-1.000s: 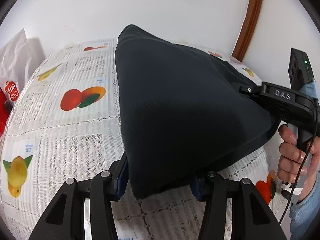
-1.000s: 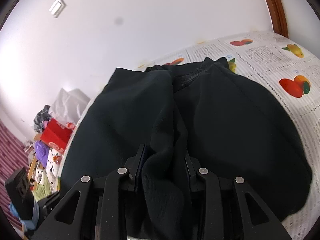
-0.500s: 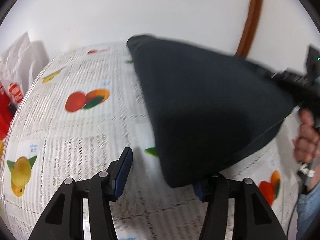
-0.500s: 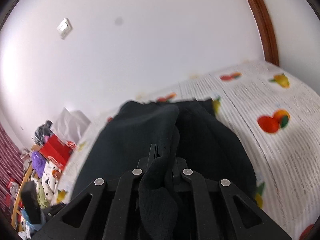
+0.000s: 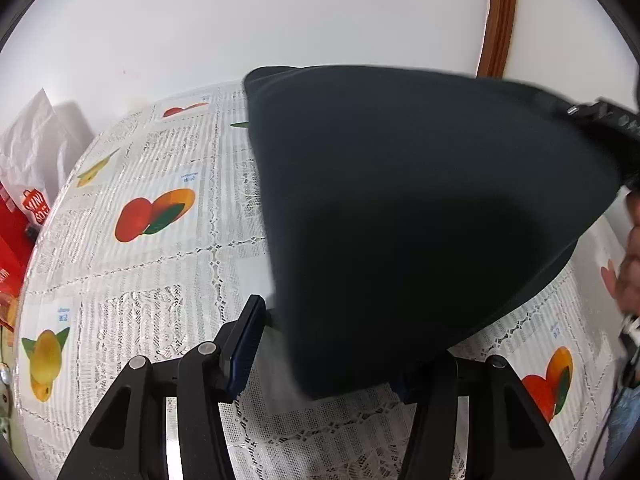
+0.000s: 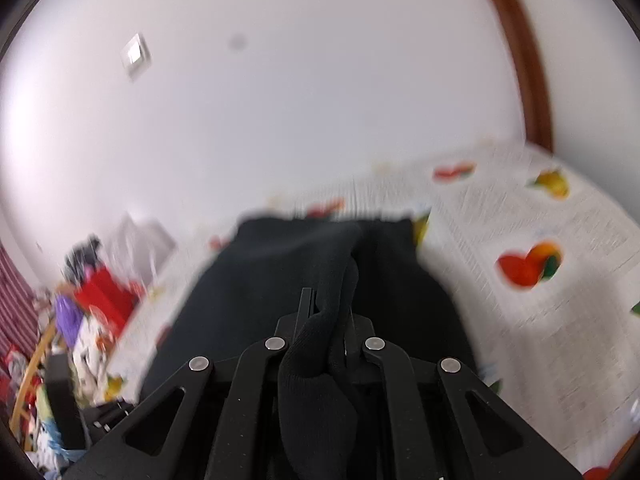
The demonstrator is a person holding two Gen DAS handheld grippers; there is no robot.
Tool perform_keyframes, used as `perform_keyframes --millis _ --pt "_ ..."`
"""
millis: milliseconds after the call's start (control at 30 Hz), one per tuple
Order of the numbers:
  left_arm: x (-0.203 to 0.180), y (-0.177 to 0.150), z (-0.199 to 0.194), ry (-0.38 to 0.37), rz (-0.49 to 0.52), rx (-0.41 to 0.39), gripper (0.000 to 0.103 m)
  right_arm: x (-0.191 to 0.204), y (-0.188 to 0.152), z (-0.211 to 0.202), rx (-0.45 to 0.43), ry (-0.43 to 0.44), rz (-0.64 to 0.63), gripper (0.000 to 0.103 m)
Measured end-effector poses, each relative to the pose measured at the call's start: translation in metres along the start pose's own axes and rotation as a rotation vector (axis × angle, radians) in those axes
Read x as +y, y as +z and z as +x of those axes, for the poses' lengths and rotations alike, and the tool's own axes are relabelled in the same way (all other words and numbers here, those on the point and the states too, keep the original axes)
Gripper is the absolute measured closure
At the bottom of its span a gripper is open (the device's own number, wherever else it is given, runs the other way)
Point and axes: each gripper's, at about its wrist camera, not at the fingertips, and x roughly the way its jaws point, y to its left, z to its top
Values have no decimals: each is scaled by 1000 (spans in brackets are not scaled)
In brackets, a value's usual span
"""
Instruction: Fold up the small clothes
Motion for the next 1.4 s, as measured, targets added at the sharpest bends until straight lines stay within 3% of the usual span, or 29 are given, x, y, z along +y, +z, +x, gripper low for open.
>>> perform_keyframes --millis 100,233,367,467,533,667,867,1033,1133,1267,1400 --pt "-3 -1 1 10 11 -8 50 -30 -3 -16 -34 -27 81 94" --pt "-14 -4 -2 28 30 -11 50 -56 -26 2 88 -89 98 94" --pt "-13 -3 -7 19 40 7 51 -56 -27 4 114 -116 79 88" --pt "-7 -9 -22 -34 26 5 52 -48 -21 -7 124 -197 4 84" --pt "0 -13 -37 -82 16 -15 52 -37 -19 -23 72 -257 -73 81" --pt "4 -15 -69 -167 7 -105 52 -28 -28 -37 85 -245 -163 81" --pt "7 11 -64 -157 -9 -137 52 -40 -50 -37 169 -298 -180 81" --pt "5 10 -18 -125 0 -31 50 -29 -23 -50 146 -284 -223 78" --pt "4 10 -19 -134 20 -18 50 -22 3 -37 158 -263 -241 68" --pt "14 28 -34 -137 24 -78 51 -15 41 4 199 -233 -252 64" --pt "27 46 -28 -128 -4 -88 51 -17 68 74 305 -209 -228 64"
